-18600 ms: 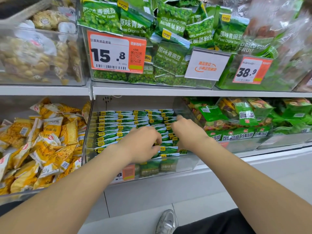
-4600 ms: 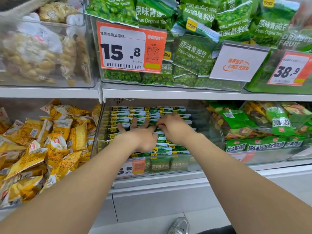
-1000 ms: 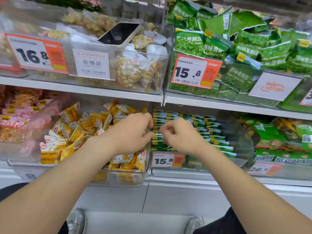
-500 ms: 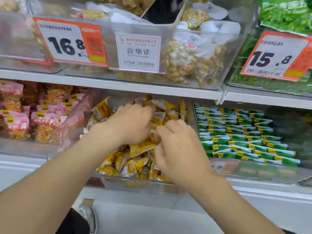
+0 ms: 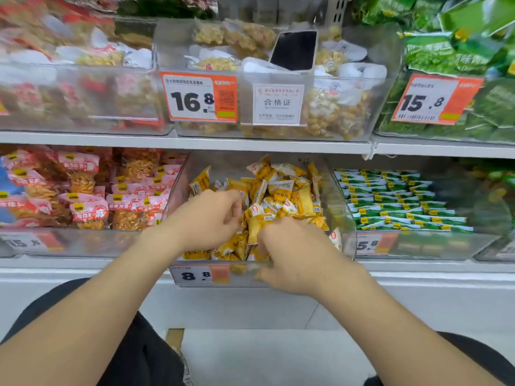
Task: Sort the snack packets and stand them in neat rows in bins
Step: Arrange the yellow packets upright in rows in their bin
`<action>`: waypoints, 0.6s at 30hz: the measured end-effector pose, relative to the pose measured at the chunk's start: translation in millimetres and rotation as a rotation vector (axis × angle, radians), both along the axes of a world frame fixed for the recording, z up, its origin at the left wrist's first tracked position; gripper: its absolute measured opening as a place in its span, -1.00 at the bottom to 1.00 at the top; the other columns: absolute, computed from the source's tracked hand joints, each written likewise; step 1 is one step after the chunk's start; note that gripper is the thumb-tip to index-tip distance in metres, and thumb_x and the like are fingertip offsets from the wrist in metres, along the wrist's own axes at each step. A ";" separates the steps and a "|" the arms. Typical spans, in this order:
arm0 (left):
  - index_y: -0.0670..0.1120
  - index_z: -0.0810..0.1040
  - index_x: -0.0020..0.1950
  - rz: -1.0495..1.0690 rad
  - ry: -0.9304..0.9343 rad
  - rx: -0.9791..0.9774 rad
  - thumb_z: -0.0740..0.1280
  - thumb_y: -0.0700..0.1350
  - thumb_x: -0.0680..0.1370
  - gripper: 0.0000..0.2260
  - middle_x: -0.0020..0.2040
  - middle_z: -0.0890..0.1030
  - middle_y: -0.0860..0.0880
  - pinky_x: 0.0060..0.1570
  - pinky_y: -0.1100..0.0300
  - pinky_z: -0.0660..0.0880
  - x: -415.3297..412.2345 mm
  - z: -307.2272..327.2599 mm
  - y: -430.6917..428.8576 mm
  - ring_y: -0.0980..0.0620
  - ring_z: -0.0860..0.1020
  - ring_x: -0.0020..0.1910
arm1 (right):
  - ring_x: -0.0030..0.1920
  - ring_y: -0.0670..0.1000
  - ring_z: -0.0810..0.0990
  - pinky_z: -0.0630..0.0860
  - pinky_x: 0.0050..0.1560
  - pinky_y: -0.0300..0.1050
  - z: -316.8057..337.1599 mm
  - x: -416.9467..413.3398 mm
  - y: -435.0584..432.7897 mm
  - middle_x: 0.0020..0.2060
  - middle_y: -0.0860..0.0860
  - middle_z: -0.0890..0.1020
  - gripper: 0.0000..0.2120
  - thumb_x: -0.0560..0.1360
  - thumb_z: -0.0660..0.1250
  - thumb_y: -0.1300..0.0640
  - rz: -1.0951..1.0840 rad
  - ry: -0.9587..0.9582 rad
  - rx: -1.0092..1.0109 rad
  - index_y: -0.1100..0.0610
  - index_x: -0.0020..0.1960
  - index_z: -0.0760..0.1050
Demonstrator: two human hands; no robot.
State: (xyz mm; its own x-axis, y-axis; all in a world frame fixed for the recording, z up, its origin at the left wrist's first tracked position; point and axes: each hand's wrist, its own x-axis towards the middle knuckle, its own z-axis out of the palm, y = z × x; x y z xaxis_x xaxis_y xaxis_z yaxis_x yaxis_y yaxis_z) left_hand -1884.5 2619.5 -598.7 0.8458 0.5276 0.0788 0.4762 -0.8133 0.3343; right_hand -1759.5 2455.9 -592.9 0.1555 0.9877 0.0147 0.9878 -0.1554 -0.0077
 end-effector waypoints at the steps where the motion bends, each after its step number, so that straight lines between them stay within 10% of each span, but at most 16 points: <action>1: 0.09 0.51 -0.14 0.021 0.007 -0.015 0.38 0.00 0.48 -0.94 -0.30 0.64 0.15 -0.19 0.06 0.60 -5.8 0.9 -1.8 0.22 0.59 -0.26 | -0.02 0.22 0.64 0.48 -0.20 -0.04 -1.3 2.0 -0.9 -0.06 0.07 0.65 -0.86 0.51 0.42 -0.01 0.001 -0.021 -0.042 0.03 0.00 0.59; 8: 0.01 0.67 -0.19 -0.117 0.309 -0.084 0.64 0.16 0.38 -0.72 -0.32 0.64 0.15 -0.17 0.12 0.62 -25.5 1.5 -22.8 0.20 0.58 -0.30 | 0.02 0.09 0.65 0.34 -0.20 -0.09 -10.9 16.2 -7.1 -0.12 -0.07 0.69 -0.82 0.51 0.44 -0.11 -0.013 -0.026 -0.010 -0.05 0.03 0.61; 18: 0.04 0.71 -0.20 -0.092 0.354 -0.187 0.51 0.31 0.42 -0.66 -0.31 0.69 0.16 -0.10 0.01 0.66 -27.2 8.5 -24.0 0.19 0.62 -0.27 | -0.04 0.06 0.67 0.56 -0.15 -0.06 4.2 10.5 -6.3 -0.16 -0.07 0.70 -0.74 0.50 0.46 -0.24 -0.022 0.015 -0.077 -0.05 -0.05 0.67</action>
State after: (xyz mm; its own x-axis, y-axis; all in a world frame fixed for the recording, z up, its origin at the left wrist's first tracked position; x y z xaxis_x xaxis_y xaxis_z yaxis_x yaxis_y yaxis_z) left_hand -1911.7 2595.4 -590.2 0.8478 0.4261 -0.3158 0.5165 -0.7984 0.3094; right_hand -1749.0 2449.6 -588.7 0.1764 0.9823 -0.0633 0.9841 -0.1773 -0.0101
